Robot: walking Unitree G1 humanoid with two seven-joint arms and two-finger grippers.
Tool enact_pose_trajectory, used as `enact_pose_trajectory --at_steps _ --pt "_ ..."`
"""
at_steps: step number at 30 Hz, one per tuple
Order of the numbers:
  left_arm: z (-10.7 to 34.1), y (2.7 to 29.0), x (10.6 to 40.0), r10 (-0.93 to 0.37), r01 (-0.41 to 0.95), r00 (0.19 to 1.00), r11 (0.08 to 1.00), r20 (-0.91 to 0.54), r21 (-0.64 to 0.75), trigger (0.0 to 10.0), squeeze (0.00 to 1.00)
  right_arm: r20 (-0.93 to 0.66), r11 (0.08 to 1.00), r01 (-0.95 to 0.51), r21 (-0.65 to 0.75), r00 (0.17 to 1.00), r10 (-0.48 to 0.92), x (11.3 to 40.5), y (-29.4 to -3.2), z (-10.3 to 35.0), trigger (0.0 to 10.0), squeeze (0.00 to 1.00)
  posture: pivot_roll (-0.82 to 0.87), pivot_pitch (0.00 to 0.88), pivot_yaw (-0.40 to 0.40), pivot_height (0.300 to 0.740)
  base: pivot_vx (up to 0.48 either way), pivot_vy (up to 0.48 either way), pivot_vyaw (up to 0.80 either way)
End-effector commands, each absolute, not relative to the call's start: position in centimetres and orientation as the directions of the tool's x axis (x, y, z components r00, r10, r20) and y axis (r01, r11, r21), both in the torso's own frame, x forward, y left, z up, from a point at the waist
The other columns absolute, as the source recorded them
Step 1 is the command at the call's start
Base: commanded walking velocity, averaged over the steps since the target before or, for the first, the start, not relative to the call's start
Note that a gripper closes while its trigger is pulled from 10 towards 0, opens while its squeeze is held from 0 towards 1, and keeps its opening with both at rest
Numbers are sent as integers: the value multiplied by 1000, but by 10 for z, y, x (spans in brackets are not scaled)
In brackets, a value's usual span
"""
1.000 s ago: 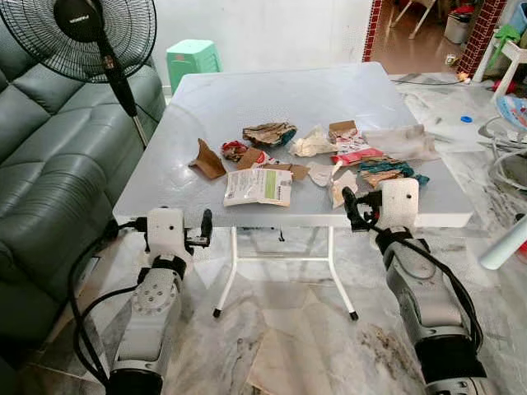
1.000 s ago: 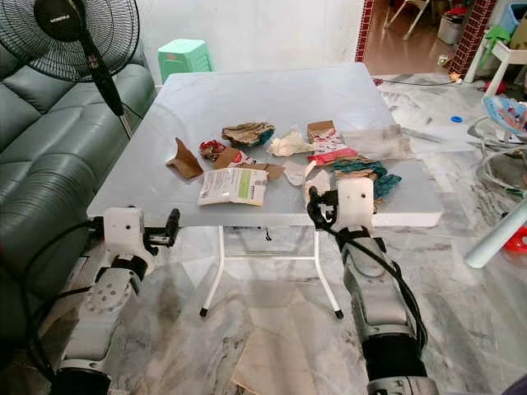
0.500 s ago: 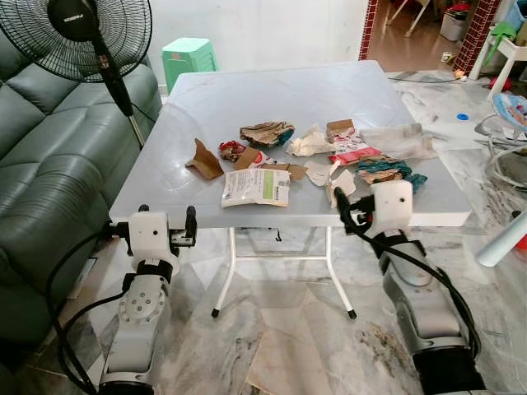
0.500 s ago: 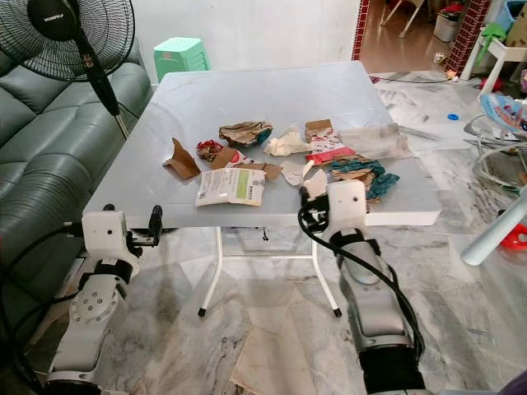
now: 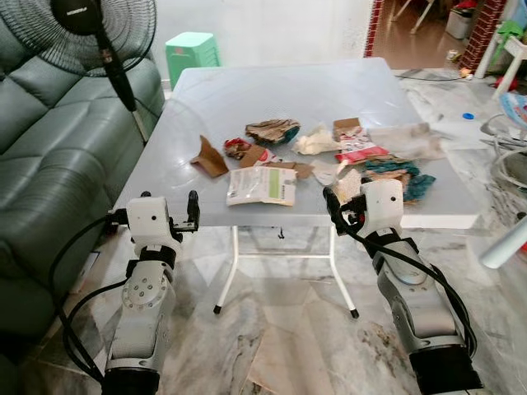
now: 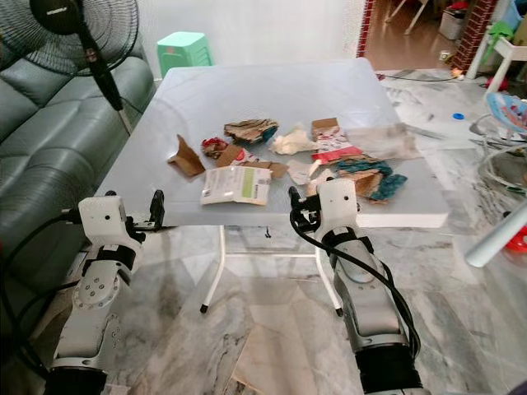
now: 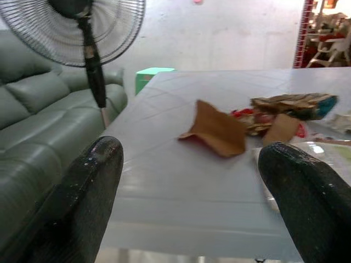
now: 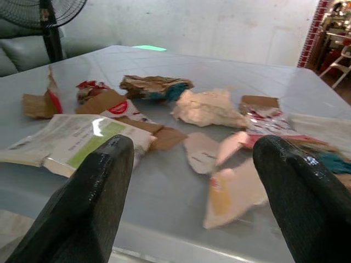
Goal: Picking trash to rubbish bin
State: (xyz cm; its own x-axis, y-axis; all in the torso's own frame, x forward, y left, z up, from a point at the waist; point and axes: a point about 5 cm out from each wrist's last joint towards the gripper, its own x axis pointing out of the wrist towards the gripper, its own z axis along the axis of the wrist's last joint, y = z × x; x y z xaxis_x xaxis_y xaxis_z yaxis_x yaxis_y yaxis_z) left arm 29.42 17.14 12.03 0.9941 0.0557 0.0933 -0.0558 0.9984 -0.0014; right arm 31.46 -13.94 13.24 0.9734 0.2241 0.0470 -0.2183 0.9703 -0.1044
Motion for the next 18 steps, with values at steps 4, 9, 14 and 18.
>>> enact_pose_trajectory --at_steps 4,9,14,18 --pt "119 179 295 78 -78 994 997 70 -6 10000 0 62 968 -236 -89 968 242 316 -134 139 10000 0 -43 12 36 740 0 480 0" --pt "118 178 296 78 -78 995 997 66 -1 10000 0 62 968 -231 -95 970 237 317 -135 140 10000 0 -47 8 36 740 0 480 0" --pt "122 177 298 76 -76 994 997 79 4 10000 0 70 975 -194 -105 977 202 319 -140 143 10000 0 -50 3 36 740 0 446 0" --pt "128 174 299 38 -39 993 999 115 8 10000 0 78 977 -182 -109 979 191 320 -141 144 10000 0 -50 1 35 740 0 0 0"
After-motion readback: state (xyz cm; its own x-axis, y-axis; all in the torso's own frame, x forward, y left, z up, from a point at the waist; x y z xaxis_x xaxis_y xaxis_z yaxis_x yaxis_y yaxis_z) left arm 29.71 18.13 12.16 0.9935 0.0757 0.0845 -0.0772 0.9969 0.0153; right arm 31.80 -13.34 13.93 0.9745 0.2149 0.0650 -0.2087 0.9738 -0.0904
